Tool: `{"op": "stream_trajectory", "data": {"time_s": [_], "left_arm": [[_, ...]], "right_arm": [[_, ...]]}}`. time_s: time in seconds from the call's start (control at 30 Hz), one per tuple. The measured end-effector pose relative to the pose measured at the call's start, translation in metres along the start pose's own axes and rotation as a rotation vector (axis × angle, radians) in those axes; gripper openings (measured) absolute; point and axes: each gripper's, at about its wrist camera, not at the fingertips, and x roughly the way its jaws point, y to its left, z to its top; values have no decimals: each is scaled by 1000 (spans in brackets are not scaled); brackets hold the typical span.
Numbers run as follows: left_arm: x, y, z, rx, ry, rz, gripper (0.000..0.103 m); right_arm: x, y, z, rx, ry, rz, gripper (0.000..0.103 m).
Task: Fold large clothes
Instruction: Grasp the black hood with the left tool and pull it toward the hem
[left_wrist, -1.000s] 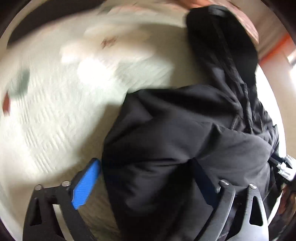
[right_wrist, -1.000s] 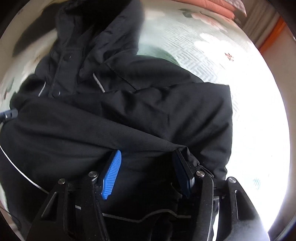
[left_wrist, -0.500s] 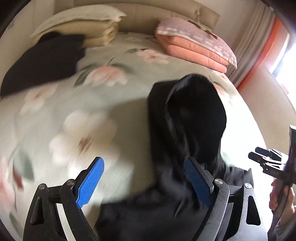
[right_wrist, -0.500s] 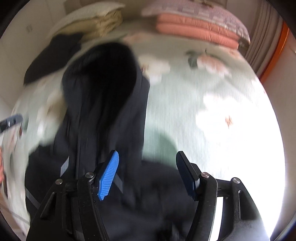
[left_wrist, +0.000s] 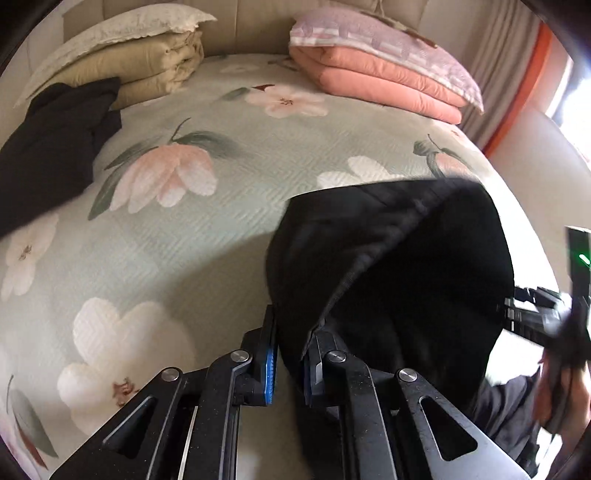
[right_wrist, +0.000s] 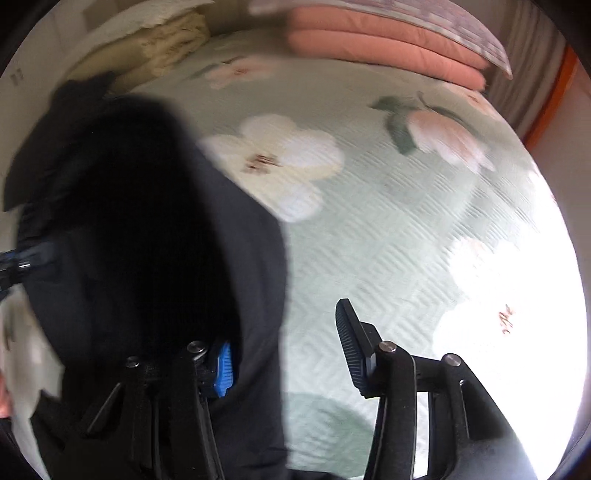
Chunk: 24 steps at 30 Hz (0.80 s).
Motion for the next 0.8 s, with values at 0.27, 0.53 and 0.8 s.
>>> {"op": "stream_trajectory", "data": {"time_s": [0.27,0.53,0.8], "left_arm": [[48,76,-51,-226,120,-191,27],[-6,76,-71,77,247,-43,57],[-82,19,-6,118,-31,-150,58]], "right_arm": [[27,-24,-26,38,39,31,59],[-37,-26,-42,-90,23,87,69],[-111,29,0,-163,-121,180,71]]}}
